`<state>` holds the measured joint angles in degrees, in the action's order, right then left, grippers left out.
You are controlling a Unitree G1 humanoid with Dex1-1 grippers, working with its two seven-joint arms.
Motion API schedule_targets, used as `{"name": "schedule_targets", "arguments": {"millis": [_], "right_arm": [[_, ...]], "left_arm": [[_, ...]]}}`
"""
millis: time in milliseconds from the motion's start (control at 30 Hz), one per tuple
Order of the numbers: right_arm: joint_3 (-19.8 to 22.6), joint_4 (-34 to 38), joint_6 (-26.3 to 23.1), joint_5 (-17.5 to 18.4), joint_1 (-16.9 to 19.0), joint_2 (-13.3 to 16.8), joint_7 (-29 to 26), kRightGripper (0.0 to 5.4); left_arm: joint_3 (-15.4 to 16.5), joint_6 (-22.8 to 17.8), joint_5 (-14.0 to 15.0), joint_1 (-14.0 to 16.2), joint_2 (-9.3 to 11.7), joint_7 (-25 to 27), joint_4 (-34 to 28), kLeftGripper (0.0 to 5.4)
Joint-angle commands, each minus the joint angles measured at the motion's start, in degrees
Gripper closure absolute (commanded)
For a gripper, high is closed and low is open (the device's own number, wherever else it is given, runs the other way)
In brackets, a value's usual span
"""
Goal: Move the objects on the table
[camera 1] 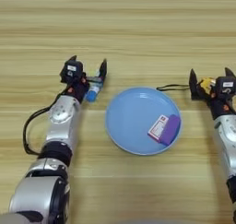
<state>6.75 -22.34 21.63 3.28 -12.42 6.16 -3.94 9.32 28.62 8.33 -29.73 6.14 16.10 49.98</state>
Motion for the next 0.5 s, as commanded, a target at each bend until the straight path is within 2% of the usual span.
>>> {"name": "schedule_targets", "arguments": {"millis": [33, 300, 500], "right_arm": [[0.9, -0.9, -1.0, -0.5, 0.2, 0.8, 1.2, 0.0], [2.3, -4.3, -1.7, -1.1, -0.5, 2.5, 2.7, 0.0], [2.0, -8.2, -2.4, -0.8, -1.7, 3.5, 0.9, 0.0]], "left_arm": [[2.8, 3.8, 0.9, -3.3, 2.4, -1.6, 5.0, 0.01], [5.3, 10.2, 1.9, -4.5, 2.8, -2.5, 8.9, 0.01], [5.8, 11.5, 1.5, -4.8, 2.4, -2.8, 10.2, 0.01]]}}
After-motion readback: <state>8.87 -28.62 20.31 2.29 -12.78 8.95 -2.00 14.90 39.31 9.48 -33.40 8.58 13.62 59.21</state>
